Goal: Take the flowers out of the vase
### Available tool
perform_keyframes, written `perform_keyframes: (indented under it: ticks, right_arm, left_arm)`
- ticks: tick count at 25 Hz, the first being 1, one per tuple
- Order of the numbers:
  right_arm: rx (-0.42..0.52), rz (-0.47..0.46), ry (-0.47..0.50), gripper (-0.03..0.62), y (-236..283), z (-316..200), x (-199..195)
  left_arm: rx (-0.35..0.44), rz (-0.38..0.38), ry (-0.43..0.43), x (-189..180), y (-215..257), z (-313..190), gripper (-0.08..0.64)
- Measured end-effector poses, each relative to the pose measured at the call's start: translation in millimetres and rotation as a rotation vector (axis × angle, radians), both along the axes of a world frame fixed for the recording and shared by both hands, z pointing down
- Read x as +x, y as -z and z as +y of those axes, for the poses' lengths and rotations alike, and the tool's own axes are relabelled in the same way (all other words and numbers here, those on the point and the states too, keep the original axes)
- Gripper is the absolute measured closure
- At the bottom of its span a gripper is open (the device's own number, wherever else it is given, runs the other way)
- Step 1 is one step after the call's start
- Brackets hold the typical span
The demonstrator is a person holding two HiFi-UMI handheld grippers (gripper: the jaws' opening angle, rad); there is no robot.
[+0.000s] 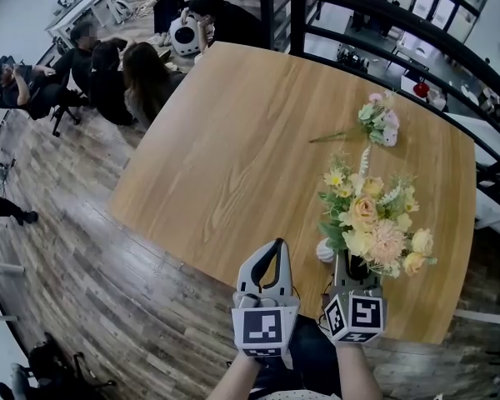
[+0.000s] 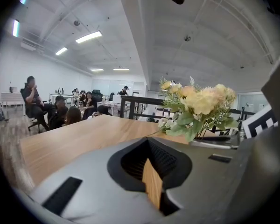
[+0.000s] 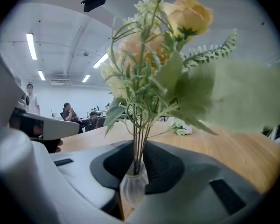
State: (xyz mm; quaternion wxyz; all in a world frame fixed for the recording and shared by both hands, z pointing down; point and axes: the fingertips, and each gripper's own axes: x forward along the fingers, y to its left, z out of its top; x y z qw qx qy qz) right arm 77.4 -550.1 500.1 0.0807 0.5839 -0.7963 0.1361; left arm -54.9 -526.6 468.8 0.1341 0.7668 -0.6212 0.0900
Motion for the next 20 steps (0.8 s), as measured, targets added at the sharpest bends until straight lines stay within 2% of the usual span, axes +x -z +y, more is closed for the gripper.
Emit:
perform_keyframes:
  ticks: [8,14,20]
  right_arm:
    - [0.008,-0.018,0.001,0.523,4,1,1]
    - [0.027,-0.029,0.003,0.523,12,3,0]
    - [0.071,-0.033,-0.004,0.523,29,1,1]
  left_arm:
    - [0.024,-0.002,0.006,-2,4,1,0.535]
    - [-0.007,0.016,0.008,-1,4,6,0.535]
    - [0.048,0.009,0.000,-2,15,5,0.535]
